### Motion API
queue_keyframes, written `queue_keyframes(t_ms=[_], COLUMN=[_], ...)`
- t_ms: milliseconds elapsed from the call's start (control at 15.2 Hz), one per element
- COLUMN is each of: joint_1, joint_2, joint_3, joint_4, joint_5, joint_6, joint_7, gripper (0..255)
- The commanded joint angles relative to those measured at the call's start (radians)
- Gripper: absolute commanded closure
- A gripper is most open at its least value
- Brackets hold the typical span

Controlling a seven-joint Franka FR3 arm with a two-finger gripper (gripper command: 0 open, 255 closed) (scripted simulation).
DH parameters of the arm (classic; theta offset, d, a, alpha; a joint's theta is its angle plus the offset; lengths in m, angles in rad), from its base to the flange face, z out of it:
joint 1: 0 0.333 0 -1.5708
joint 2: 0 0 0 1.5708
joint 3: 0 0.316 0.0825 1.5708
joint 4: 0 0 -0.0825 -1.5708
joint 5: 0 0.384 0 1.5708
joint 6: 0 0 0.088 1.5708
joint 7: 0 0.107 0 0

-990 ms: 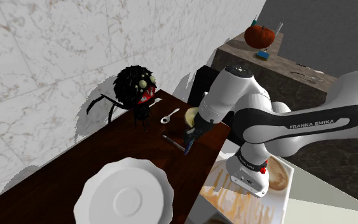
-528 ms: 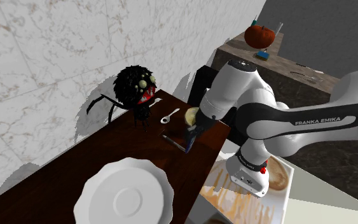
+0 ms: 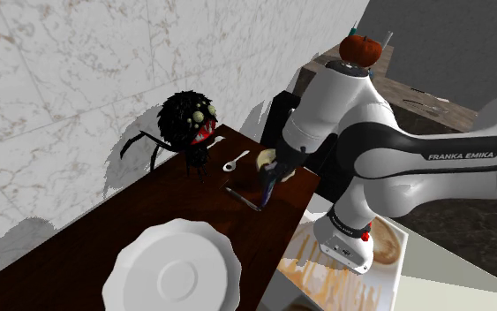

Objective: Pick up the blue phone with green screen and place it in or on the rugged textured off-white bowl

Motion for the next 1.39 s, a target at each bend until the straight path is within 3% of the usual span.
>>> queue_keyframes(t_ms=[0,1320], joint_1=[-0.005,-0.053], joint_2=[-0.011,-0.024], joint_3=[-0.013,-0.106], joint_4=[0.022,0.274], joint_5=[-0.013,-0.106], joint_6=[-0.033,-0.293], joint_7=[-0.001,0.000], gripper=[255,255])
